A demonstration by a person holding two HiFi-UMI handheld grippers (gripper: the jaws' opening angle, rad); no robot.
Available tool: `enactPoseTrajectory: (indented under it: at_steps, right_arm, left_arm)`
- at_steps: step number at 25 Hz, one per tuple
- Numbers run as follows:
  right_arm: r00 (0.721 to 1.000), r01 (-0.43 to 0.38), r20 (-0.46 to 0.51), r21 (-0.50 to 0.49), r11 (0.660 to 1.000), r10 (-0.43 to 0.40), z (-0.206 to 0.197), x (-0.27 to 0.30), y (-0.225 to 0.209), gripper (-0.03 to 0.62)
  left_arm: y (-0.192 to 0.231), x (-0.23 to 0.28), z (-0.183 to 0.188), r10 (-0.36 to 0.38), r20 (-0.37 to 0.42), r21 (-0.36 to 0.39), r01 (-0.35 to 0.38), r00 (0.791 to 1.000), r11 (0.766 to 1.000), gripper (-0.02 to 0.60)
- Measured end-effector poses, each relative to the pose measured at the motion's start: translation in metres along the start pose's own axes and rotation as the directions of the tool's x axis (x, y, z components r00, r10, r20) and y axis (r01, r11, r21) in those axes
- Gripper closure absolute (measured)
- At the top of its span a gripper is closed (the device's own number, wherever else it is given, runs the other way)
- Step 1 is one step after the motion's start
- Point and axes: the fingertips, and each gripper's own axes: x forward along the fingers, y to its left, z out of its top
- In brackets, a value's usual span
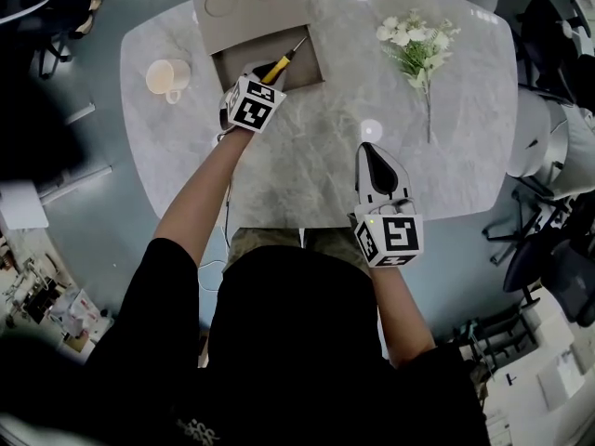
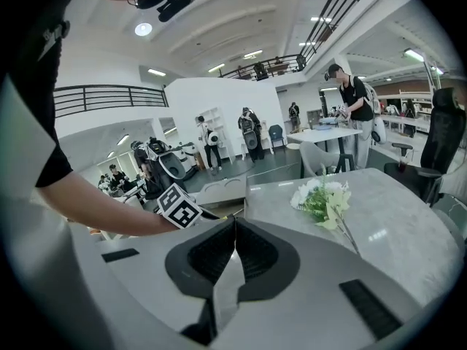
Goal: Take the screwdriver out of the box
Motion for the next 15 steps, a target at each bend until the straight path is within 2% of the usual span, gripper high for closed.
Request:
enactPoseTrajectory:
  at_steps: [5,9,15]
  right_arm:
    - [0.999,0.003,0.047,-0.026,1.000,-0.002,0.005,-0.029,-0.012,0.582]
    - [0.998,-0.002,0.066,-0.023,1.000,0.003,0.008,-0.047,-0.018,0.582]
    - [0.987,-0.080,0.135,-0.066,0.995,0.088,0.036,-0.072,0.006,0.582]
  left_arm:
    - [0.007,-0.028,0.011,0.067,0.040,-0.069,-0.064,0.997,0.996,0.491]
    - [-0.005,-0.065,0.020,0.120,0.098,-0.112,-0.109,0.988,0.988,0.491]
    - [-0.036,-0.140,0.022,0.208,0.171,-0.226,-0.167,0.963,0.960,0.491]
